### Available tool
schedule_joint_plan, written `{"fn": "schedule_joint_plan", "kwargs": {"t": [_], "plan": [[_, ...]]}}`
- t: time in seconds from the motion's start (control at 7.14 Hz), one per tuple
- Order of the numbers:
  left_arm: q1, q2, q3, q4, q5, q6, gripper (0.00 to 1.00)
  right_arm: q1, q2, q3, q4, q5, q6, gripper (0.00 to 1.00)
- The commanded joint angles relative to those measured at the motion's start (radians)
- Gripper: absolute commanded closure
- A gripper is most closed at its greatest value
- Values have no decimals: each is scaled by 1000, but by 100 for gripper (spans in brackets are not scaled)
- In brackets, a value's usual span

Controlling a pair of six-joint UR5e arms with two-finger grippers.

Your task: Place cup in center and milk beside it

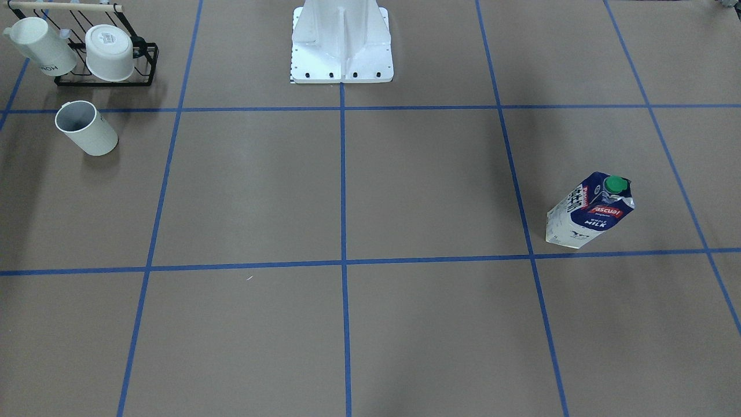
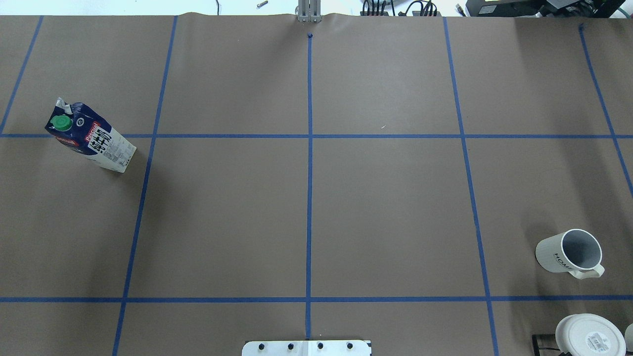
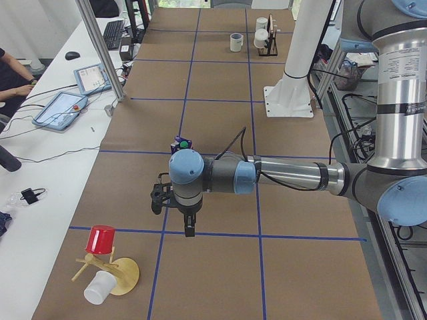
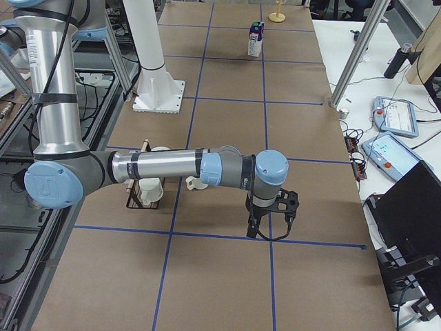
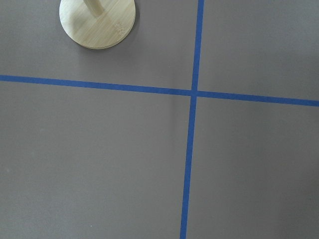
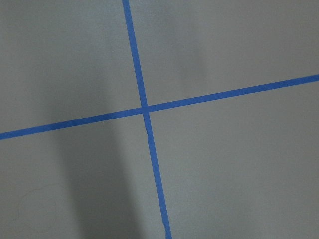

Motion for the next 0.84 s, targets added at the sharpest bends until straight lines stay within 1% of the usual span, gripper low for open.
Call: {"fn": "schedule_joint_plan", "kwargs": {"t": [0.0,0.14,0.42,0.7], "plan": [[0,0,1,0,0,-2,2,0,0,17,2,-7,3,0],[0,0,1,0,0,-2,2,0,11,36,3,-25,3,0],[-2,-3,-3,-3,0,0,2,-5,2,38,64,-11,6,0],[3,-17,-2,-70,-2,-5,2,-9,17,51,77,53,16,0]]}}
